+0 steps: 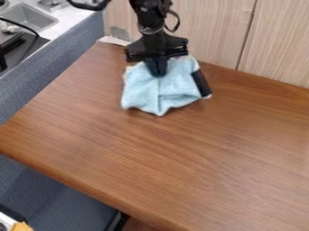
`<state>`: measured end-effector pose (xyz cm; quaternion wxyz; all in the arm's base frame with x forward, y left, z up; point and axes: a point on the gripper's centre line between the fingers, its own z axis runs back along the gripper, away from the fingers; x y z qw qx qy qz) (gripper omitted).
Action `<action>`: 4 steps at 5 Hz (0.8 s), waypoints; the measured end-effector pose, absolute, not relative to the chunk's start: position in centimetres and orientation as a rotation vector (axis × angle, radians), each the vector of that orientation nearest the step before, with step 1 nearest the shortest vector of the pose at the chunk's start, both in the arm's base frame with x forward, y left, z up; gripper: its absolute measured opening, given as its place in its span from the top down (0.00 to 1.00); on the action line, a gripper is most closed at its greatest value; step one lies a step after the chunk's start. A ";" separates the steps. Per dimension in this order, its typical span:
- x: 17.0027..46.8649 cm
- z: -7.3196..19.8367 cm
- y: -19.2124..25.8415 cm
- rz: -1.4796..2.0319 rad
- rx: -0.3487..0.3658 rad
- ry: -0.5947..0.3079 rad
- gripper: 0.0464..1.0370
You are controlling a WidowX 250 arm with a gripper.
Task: Fold the cloth from the bottom to the top
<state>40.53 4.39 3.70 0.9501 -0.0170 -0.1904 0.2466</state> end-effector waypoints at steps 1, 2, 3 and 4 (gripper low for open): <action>41.4 2.1 4.9 0.530 -0.036 -0.388 0.99; 41.7 1.4 5.2 0.541 -0.029 -0.391 0.97; 41.5 1.1 5.5 0.586 -0.013 -0.356 0.82; 40.4 1.1 5.7 0.646 -0.002 -0.349 0.60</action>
